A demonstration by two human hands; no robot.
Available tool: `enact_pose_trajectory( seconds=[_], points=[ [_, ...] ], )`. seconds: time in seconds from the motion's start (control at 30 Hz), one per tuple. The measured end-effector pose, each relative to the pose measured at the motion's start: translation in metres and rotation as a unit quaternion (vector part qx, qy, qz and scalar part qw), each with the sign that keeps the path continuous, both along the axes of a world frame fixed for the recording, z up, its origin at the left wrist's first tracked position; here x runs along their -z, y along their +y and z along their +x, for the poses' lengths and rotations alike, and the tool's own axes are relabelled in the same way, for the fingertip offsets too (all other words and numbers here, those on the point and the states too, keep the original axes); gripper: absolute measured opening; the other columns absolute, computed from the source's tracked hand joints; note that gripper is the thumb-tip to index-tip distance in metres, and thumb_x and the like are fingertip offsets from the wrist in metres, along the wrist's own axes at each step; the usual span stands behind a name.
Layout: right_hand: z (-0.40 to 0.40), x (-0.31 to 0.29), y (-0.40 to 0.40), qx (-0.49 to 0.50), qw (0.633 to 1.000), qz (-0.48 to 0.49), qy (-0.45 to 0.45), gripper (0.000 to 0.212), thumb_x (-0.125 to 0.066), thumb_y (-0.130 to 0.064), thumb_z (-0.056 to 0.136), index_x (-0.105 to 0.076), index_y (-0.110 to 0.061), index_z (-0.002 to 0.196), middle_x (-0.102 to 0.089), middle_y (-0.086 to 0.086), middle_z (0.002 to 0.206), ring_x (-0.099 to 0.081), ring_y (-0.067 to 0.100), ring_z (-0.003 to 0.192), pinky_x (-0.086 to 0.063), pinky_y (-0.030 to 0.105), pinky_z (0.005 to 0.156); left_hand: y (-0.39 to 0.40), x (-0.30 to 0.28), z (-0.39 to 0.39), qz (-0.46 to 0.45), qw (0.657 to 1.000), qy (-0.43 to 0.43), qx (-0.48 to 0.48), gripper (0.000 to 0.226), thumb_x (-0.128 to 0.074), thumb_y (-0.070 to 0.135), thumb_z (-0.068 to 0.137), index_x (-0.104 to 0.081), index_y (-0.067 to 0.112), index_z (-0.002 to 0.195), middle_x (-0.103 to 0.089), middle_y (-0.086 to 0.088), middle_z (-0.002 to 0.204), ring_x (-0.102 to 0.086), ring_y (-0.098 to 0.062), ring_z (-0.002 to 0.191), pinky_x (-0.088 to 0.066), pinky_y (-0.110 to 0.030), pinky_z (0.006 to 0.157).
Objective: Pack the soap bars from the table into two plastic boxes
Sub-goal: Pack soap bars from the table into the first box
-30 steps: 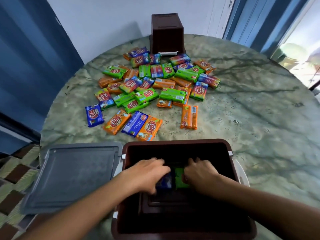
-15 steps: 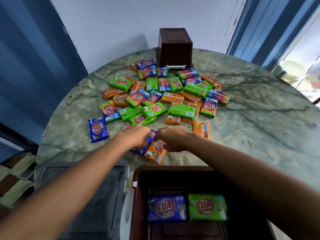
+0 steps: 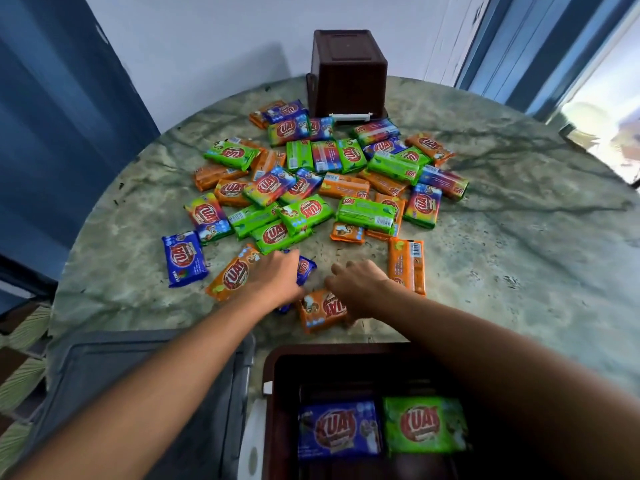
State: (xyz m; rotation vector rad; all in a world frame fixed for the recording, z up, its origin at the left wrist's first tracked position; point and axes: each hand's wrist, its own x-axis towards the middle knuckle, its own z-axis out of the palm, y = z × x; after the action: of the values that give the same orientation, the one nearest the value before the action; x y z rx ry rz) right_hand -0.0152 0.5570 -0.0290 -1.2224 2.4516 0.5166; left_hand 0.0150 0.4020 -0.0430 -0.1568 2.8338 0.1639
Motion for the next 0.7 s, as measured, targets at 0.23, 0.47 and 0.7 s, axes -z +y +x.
enact_pose_trajectory(
  seconds=[0.23,0.47,0.7],
  points=[
    [0.004,-0.024,0.017,0.067,0.997,-0.022,0.042,0.052,-0.077,-0.04,0.073,-0.06,-0.014,0.115,-0.064,0.005,0.109,-0.062,0.021,0.093,-0.045,0.031,0.067,0.008,-0.036,0.004,0.048,0.999,0.008,-0.01,0.06,-0.074,0.053,0.071,-0.049,0.018,0.112,-0.059,-0.006,0.104,-0.058,-0.029,0.092,-0.046,-0.034,0.071],
    [0.021,-0.113,0.081,0.102,0.984,-0.115,0.087,0.049,-0.071,-0.051,0.069,-0.062,-0.014,0.101,-0.06,0.003,0.1,-0.051,0.022,0.095,-0.046,0.032,0.067,0.038,-0.134,0.042,0.045,0.993,0.079,0.077,0.073,-0.079,0.039,0.067,-0.05,0.02,0.132,-0.06,-0.006,0.122,-0.057,-0.026,0.106,-0.039,-0.027,0.075],
    [0.123,-0.146,0.143,0.053,0.994,-0.097,0.026,0.053,-0.062,-0.059,0.07,-0.056,-0.021,0.108,-0.055,-0.004,0.105,-0.047,0.018,0.101,-0.038,0.029,0.065,0.083,-0.153,0.134,0.077,0.975,0.003,0.206,0.07,-0.068,0.054,0.054,-0.055,0.026,0.117,-0.061,0.006,0.106,-0.059,-0.018,0.098,-0.05,-0.038,0.08]
  ],
)
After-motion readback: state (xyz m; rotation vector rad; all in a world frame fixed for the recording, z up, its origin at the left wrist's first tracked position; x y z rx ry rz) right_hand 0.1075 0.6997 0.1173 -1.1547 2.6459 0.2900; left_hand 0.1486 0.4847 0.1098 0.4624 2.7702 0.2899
